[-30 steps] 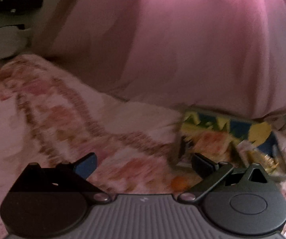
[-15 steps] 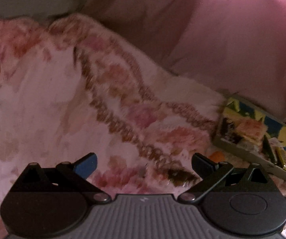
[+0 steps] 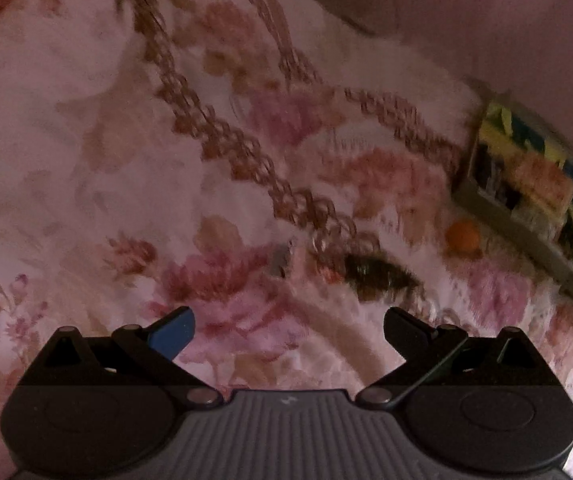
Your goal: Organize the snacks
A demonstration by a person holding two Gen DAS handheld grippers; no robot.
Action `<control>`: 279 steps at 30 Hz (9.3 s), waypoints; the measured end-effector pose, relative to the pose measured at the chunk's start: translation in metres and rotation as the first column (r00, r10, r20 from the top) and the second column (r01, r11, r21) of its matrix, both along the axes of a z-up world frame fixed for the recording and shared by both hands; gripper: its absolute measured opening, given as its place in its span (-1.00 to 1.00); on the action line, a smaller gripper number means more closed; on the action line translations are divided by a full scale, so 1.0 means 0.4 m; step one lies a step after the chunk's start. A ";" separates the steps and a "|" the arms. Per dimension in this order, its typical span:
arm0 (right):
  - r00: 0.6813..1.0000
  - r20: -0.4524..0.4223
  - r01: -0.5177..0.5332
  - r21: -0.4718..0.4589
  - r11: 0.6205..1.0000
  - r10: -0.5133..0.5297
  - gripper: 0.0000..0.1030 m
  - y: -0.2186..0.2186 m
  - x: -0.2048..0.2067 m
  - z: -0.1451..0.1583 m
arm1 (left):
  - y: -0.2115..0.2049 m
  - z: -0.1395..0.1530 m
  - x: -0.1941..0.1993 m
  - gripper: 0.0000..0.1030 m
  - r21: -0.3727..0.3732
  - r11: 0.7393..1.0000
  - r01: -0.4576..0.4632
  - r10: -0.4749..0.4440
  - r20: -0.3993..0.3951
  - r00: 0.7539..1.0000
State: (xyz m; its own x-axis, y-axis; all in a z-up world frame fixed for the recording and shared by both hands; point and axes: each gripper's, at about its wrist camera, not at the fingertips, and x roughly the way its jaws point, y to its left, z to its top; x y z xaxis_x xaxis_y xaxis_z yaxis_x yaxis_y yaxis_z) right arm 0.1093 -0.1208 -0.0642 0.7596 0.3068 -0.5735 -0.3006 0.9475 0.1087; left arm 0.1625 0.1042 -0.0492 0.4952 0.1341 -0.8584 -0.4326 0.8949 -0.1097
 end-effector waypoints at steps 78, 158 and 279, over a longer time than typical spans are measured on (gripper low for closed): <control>0.957 -0.187 -0.248 -0.132 0.960 0.222 -0.31 0.010 0.155 -0.089 | 0.049 -0.109 0.149 -0.42 -0.399 0.915 -0.057 0.131 0.161 0.978; 0.889 -0.093 0.457 0.149 0.877 -0.447 -0.25 -0.458 0.376 -0.038 | -0.636 0.063 0.492 -0.73 -0.079 0.768 0.636 -0.600 0.258 0.757; 0.942 0.068 0.335 -0.161 0.929 -0.328 0.99 -0.258 -0.276 0.098 | -0.313 0.125 -0.308 0.99 0.308 0.888 0.341 -0.425 0.271 0.864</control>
State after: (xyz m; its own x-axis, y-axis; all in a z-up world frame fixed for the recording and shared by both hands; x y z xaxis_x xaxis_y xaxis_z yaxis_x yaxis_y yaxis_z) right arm -0.0010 -0.2239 -0.0251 0.8245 -0.0642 -0.5622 0.0325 0.9973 -0.0661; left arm 0.0391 -0.0209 0.0007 0.7922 0.0574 -0.6075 -0.0277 0.9979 0.0582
